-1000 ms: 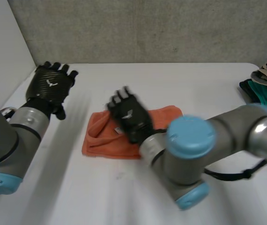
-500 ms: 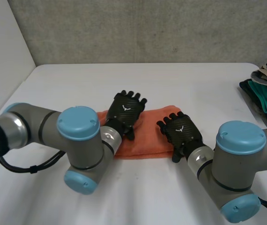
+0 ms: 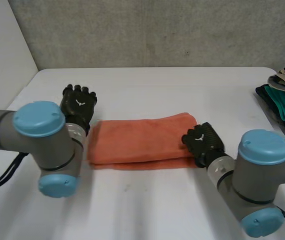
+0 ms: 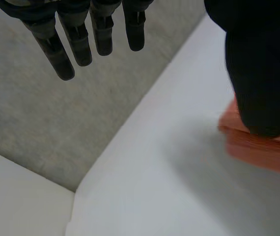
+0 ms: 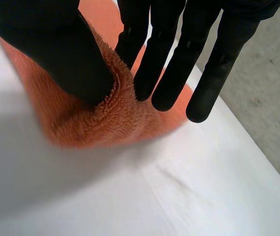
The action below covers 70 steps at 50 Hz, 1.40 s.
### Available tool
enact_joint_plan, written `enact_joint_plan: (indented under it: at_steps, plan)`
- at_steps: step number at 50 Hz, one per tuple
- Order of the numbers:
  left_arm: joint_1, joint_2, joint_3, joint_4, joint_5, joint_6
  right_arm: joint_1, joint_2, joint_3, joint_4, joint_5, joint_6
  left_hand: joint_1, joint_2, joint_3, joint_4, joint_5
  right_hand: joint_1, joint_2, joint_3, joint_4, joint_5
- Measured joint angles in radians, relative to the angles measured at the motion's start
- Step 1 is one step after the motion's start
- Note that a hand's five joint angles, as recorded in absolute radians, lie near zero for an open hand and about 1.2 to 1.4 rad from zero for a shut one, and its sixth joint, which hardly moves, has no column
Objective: Fold the laundry.
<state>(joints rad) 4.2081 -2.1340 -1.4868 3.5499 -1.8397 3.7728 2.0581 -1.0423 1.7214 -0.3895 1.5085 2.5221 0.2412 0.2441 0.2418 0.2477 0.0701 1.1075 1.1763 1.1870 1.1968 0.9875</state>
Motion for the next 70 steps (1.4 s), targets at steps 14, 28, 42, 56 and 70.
enact_joint_plan:
  at_steps: [14, 28, 42, 56, 70]
  plan:
    - [0.005, 0.273, -0.169, -0.001, 0.053, -0.108, -0.039, -0.151, -0.018, 0.021, 0.059, -0.434, -0.003, -0.002, -0.002, -0.004, -0.003, 0.000, 0.000, 0.000, 0.001, 0.000]
    - [-0.005, 0.271, -0.165, 0.000, 0.049, -0.131, 0.346, 0.067, -0.133, -0.090, -0.232, -0.472, -0.003, -0.011, -0.005, -0.016, -0.016, -0.317, -0.309, -0.300, -0.300, -0.290]
    - [-0.113, 0.253, -0.106, -0.009, 0.051, -0.395, 0.125, -0.160, -0.104, 0.052, -0.149, 0.252, -0.003, -0.012, -0.005, -0.016, -0.016, -0.878, -0.970, -0.977, -0.986, -0.940]
    - [-0.264, -0.057, 0.113, -0.248, -0.001, -0.472, 0.019, 0.098, -0.429, 0.464, -0.166, 0.518, -0.003, -0.012, -0.005, -0.015, -0.015, -0.878, -0.970, -0.977, -0.986, -0.940]
    - [-0.242, -0.060, 0.105, -0.362, -0.069, -0.408, 0.037, 0.161, -0.472, 0.486, -0.058, 0.287, -0.004, -0.012, -0.005, -0.016, -0.016, -0.880, -0.970, -0.977, -0.986, -0.941]
